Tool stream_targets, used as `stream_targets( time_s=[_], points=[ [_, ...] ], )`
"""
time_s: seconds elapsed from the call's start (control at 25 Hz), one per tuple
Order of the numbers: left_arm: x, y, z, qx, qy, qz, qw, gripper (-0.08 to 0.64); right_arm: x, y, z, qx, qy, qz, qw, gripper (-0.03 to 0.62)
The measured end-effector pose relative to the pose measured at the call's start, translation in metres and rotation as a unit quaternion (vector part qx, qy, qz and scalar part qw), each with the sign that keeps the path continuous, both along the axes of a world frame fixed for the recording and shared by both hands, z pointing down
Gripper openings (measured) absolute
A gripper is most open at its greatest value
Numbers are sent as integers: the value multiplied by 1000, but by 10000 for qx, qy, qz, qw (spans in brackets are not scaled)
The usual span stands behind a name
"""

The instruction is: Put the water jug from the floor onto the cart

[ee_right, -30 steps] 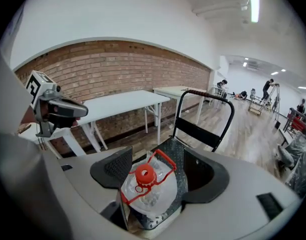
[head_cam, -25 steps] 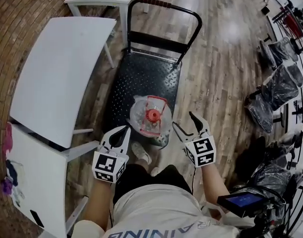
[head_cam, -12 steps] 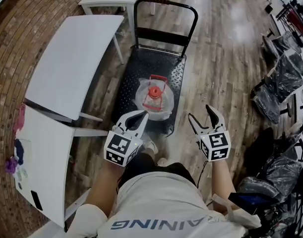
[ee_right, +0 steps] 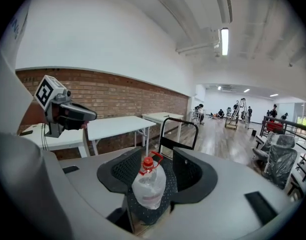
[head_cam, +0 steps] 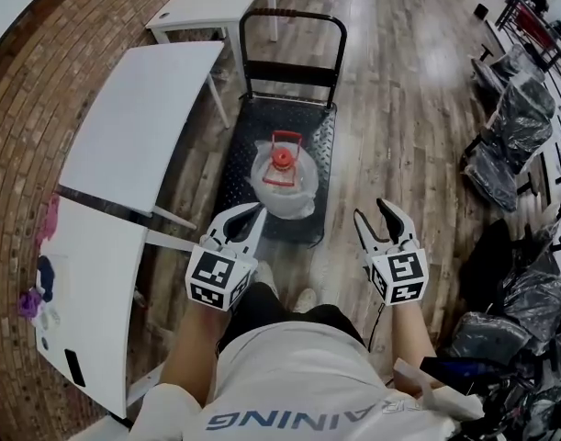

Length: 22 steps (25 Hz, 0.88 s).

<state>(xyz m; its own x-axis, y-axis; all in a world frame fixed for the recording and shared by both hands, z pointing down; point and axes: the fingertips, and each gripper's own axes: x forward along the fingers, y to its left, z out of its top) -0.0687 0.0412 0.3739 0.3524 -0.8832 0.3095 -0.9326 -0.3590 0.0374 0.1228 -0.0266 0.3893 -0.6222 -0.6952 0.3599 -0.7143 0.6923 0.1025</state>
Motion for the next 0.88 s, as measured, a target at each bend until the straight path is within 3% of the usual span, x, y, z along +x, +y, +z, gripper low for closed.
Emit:
stream_targets(
  time_s=[0.28,0.52,0.72,0.88],
  points=[
    [-16,25,-12,147,77,44,9999,2,-12,27,-30,413,-71,194,9989,91],
    [-63,51,-37,449,131,-32,9989,2,-58,60,-61,646,-274,184,9974,30],
    [-102,72,-63,791,184,-181,9965,2,-89,84,-78,809,-240,254,9961,6],
    [-111,80,-72,946,238,-189,9950,2,-95,92,-89,896,-183,315,9953,5]
  ],
)
